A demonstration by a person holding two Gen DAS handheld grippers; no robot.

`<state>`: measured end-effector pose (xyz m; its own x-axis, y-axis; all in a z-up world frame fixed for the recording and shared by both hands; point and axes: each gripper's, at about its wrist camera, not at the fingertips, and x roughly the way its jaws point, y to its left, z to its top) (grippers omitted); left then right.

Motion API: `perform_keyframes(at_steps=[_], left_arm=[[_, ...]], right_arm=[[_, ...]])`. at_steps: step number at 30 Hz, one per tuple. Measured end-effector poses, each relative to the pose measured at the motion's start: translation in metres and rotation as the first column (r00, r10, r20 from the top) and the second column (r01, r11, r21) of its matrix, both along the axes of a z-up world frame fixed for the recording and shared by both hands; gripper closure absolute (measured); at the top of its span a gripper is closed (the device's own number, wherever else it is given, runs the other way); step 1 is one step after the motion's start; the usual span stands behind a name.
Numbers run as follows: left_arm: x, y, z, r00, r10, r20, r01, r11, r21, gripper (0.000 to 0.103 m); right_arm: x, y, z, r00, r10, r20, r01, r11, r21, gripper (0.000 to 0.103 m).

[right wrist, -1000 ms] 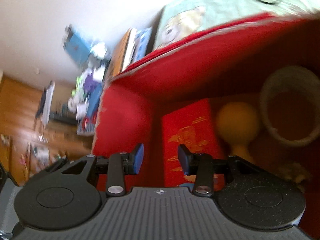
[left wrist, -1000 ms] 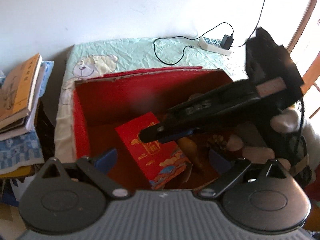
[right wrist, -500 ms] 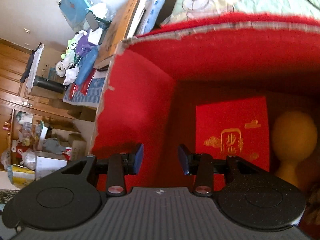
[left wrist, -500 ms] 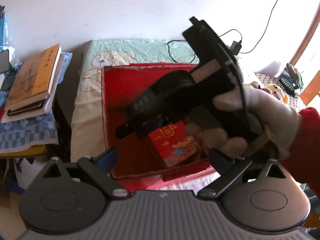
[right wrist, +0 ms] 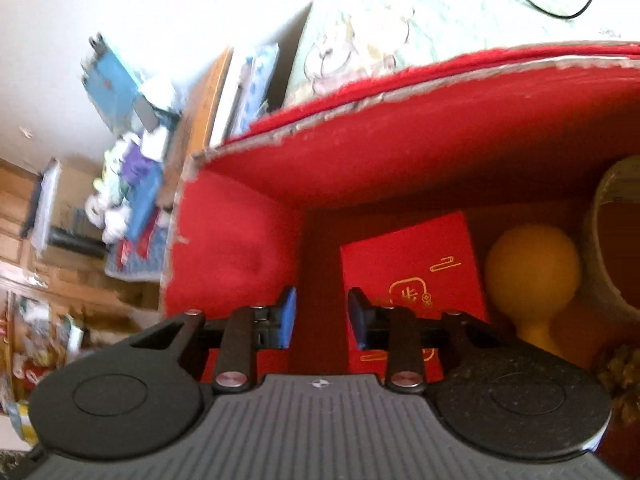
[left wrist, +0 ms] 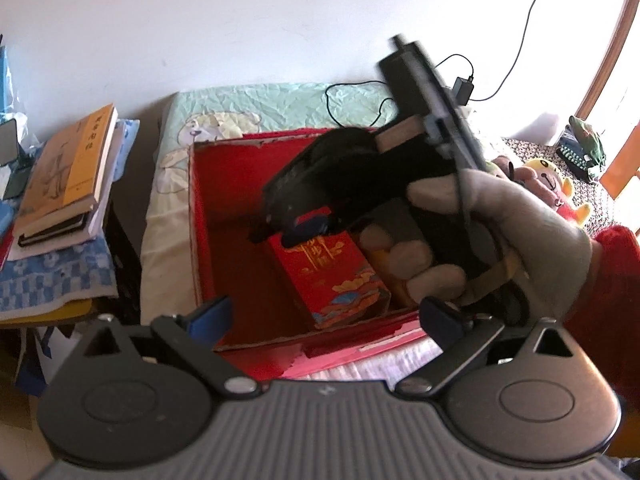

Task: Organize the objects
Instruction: 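Move the right gripper away from the box toward the rolled beige strap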

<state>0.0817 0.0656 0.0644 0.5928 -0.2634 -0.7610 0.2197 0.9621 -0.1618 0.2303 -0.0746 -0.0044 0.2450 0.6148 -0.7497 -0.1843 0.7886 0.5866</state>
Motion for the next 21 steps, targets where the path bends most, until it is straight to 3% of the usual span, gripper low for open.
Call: perform_keyframes(at_steps=[4,11,19,21], left_arm=[[-0.001,-0.005,0.0,1.0,0.001,-0.002,-0.001,1.0,0.01,0.004],[-0.003,-0.017,0.0,1.0,0.004,-0.008,-0.004,1.0,0.018,0.004],[-0.002,-0.046,0.003,0.997,0.06,-0.04,-0.058,0.998,0.034,0.003],[-0.003,-0.055,0.003,0.996,0.072,-0.044,-0.07,0.997,0.044,0.003]], right_arm=[[-0.017,-0.017,0.01,0.997,-0.011,0.074,0.007,0.998,0.061,0.07],[-0.052,-0.051,0.027,0.971,-0.1,0.215,0.082,0.992,0.091,0.065],[-0.092,-0.082,0.041,0.919,-0.128,0.372,0.132,0.991,0.014,0.065],[-0.103,-0.093,0.045,0.9,-0.132,0.416,0.147,0.989,-0.002,0.059]])
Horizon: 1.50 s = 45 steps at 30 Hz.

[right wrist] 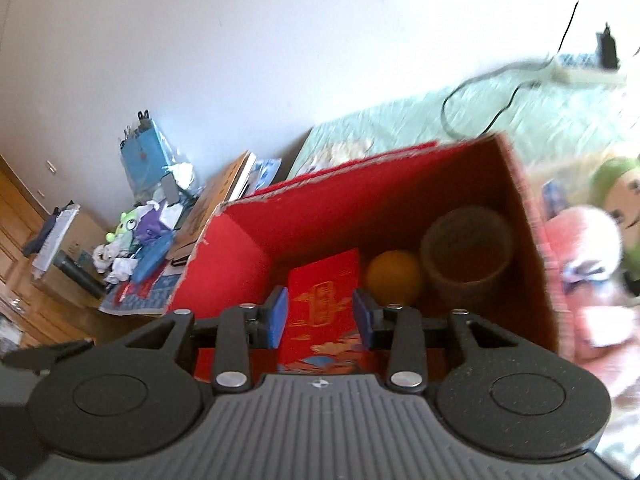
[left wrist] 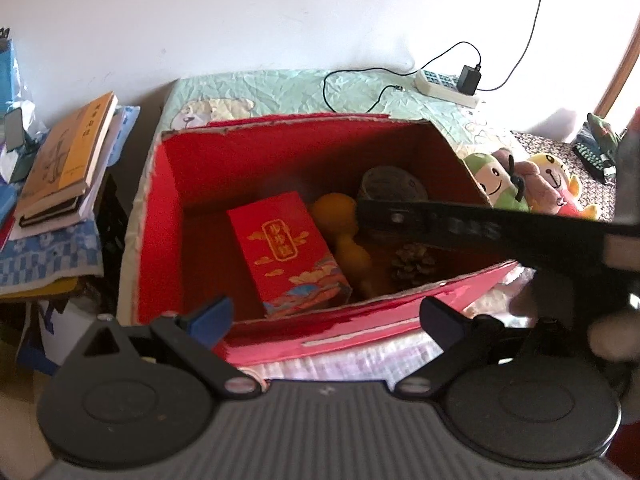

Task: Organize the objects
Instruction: 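Move the right gripper away from the box toward the rolled beige strap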

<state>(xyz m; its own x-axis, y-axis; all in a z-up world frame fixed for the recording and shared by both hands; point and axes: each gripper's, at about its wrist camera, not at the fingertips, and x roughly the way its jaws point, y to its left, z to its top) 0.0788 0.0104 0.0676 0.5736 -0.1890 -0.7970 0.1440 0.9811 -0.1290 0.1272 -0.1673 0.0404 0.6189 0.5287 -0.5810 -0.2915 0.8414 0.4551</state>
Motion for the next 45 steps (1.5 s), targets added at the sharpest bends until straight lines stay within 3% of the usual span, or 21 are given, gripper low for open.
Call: perform_keyframes(at_steps=[6,18,29,45], left_arm=[[-0.007,-0.03,-0.001,0.999,0.032,-0.008,-0.032,0.999,0.026,0.003],[-0.026,-0.059,-0.006,0.99,0.141,-0.015,-0.139,0.983,0.123,0.003],[-0.04,-0.058,-0.024,0.963,0.262,-0.059,-0.246,0.949,0.195,0.003],[-0.053,-0.034,-0.049,0.935,0.341,-0.098,-0.313,0.922,0.227,0.003]], right_arm=[[-0.021,-0.024,0.008,0.996,-0.018,0.09,0.024,0.998,-0.056,0.054],[-0.042,-0.05,0.005,0.993,0.022,0.113,-0.019,0.999,-0.031,0.051],[-0.065,-0.049,-0.004,0.977,0.171,0.128,-0.176,0.984,0.027,0.051],[-0.065,-0.032,-0.025,0.966,0.258,-0.006,-0.257,0.965,0.06,0.051]])
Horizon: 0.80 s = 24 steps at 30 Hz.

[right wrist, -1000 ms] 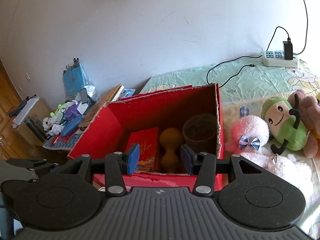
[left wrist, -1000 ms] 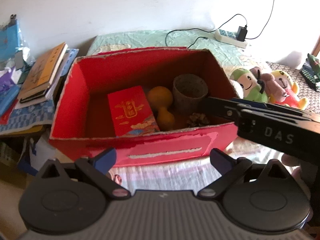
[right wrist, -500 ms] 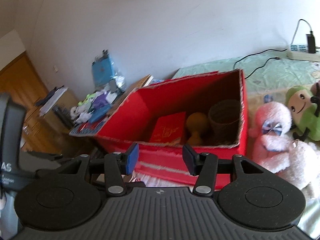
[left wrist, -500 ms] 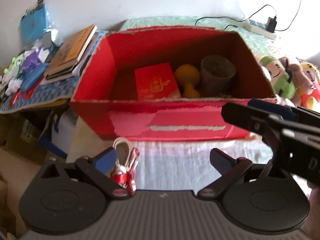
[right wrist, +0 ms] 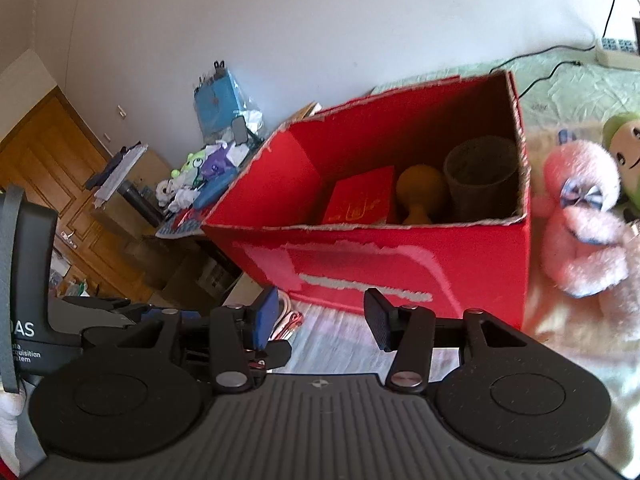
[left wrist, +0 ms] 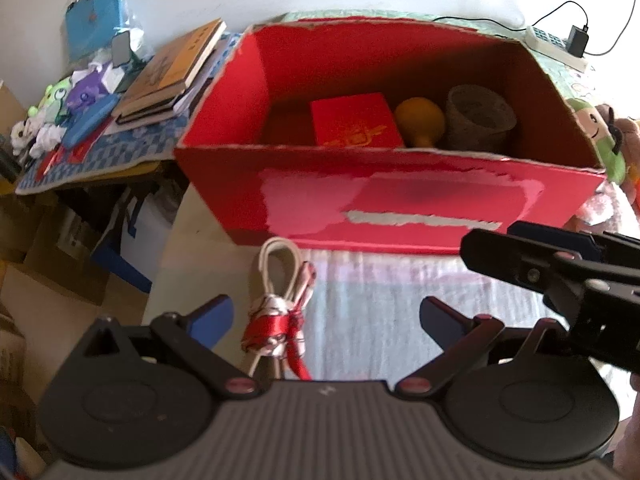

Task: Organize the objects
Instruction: 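Move the right gripper away from the box toward the rolled beige strap, then grasp the rolled beige strap tied with red ribbon with the right gripper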

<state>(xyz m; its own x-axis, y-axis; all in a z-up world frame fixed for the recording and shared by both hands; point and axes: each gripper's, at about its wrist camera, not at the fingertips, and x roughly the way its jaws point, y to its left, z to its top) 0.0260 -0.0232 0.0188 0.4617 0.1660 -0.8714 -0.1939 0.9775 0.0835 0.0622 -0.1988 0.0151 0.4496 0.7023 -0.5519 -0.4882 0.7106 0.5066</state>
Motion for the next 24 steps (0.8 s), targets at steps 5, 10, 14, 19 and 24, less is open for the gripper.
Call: perform_keyframes(at_steps=[5,10,14,19,24], left_arm=[[-0.009,0.019,-0.012,1.0,0.016,-0.018,-0.016,1.0,-0.017,0.004],[-0.017,0.043,-0.027,0.998,0.035,-0.055,-0.039,0.996,-0.079,0.007],[-0.02,0.056,-0.035,0.997,0.031,-0.069,-0.041,0.989,-0.142,0.01],[-0.014,0.064,-0.044,0.996,0.006,-0.093,-0.021,0.987,-0.162,0.023],[-0.008,0.074,-0.057,0.991,-0.019,-0.131,-0.007,0.981,-0.195,0.035]], right_arm=[[0.004,0.008,-0.013,0.995,0.025,-0.101,-0.025,1.0,0.006,0.052],[0.006,0.02,-0.024,0.981,0.041,-0.187,-0.038,0.999,0.02,0.052],[0.009,0.035,-0.035,0.963,0.069,-0.261,-0.062,0.997,0.035,0.053],[0.012,0.055,-0.044,0.943,0.092,-0.318,-0.084,0.996,0.039,0.053],[0.017,0.072,-0.048,0.929,0.113,-0.352,-0.105,0.994,0.042,0.053]])
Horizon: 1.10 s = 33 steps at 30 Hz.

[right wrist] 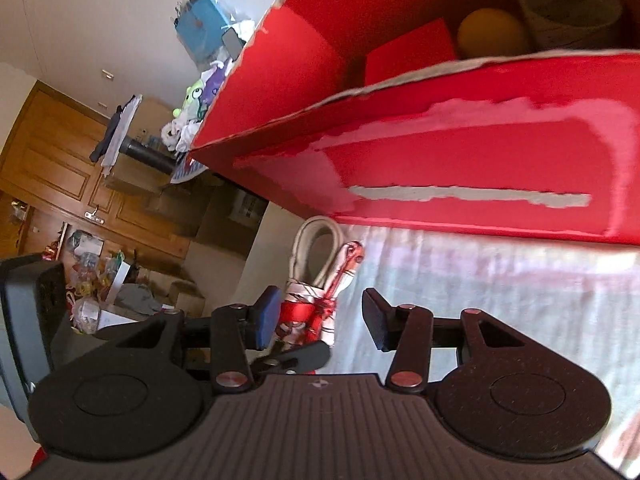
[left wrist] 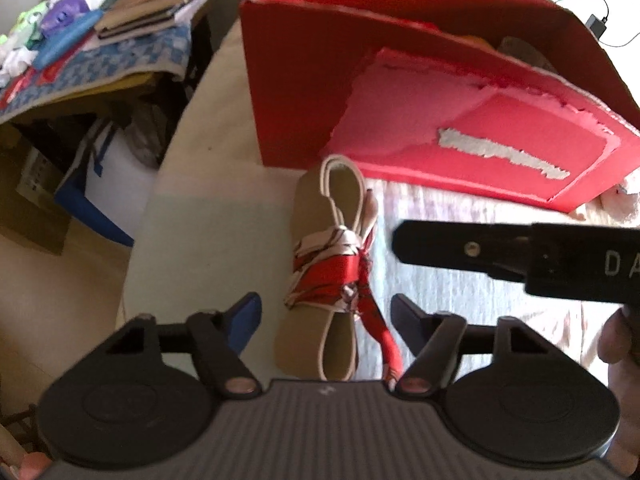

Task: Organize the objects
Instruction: 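Grasp the rolled beige strap tied with red ribbon with the right gripper, then lift the strap with the right gripper and carry it over the box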

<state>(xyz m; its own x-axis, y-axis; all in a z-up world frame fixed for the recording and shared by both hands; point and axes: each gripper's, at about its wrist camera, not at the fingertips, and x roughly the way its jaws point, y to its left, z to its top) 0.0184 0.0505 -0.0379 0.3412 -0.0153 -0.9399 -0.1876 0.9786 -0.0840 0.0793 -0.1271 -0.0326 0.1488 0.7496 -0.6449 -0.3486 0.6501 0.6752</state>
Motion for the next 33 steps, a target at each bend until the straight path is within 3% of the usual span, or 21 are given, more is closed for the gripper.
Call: perform_keyframes(at_steps=[6,14,20,33], left_arm=[[0.006,0.011,-0.01,0.999,-0.036,-0.037,0.035,0.999,-0.029,0.048],[0.006,0.012,-0.01,0.993,-0.111,-0.027,0.111,0.994,-0.022,0.054],[0.004,0.011,-0.008,0.988,-0.151,-0.012,0.151,0.988,-0.028,0.065],[-0.003,-0.03,0.01,0.957,-0.288,0.025,0.287,0.958,0.012,0.067]], right_arm=[[0.007,0.016,-0.013,0.997,0.01,-0.077,-0.011,1.0,-0.01,0.053],[0.008,0.032,-0.018,0.997,0.025,-0.079,-0.032,0.995,-0.092,0.054],[0.009,0.033,-0.018,0.997,0.031,-0.069,-0.038,0.994,-0.1,0.065],[0.009,-0.002,-0.009,0.997,-0.028,-0.069,0.023,0.997,-0.079,0.069]])
